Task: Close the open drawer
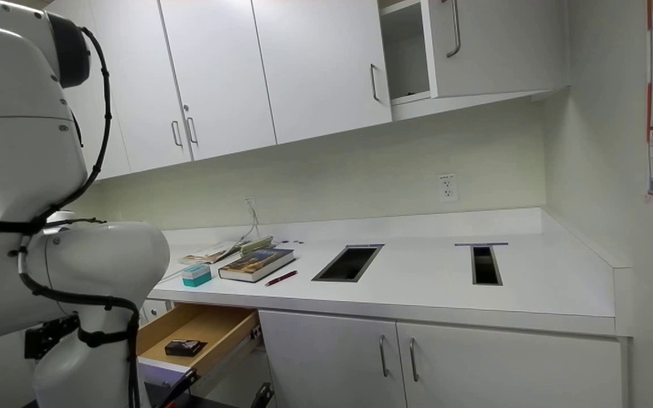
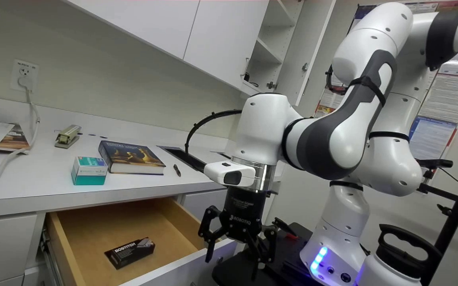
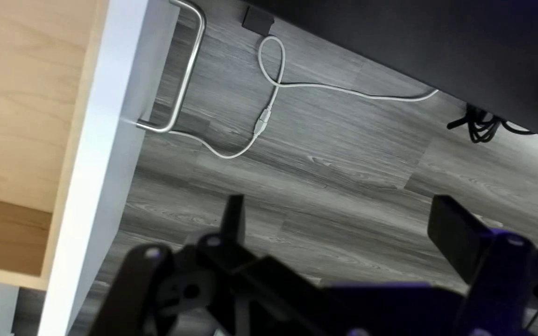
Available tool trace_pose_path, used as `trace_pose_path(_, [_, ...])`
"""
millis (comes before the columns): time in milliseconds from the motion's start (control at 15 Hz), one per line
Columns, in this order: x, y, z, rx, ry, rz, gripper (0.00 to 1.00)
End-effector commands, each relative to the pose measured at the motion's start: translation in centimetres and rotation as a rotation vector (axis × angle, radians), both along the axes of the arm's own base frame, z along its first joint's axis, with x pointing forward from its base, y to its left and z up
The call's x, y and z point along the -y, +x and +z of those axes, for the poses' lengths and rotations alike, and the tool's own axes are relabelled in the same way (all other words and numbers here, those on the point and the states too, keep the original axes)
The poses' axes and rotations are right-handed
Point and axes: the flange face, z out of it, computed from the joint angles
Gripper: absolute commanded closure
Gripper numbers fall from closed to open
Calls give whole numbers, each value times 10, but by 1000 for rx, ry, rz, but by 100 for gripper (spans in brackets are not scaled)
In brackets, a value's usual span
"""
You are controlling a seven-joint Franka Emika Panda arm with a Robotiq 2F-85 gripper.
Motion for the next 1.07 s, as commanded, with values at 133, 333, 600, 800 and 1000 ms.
trace_pose_path(133, [-12,-3,-3,28,-8,164,0])
trace_pose_path(333, [-28,-20,-9,56,-34,333,0])
trace_pose_path(600, [-47,-50,-17,128,-79,570,0])
trace_pose_path(800, [-57,-72,-26,192,-164,744,0])
trace_pose_path(1000, [-64,-87,-37,286,-264,891,0])
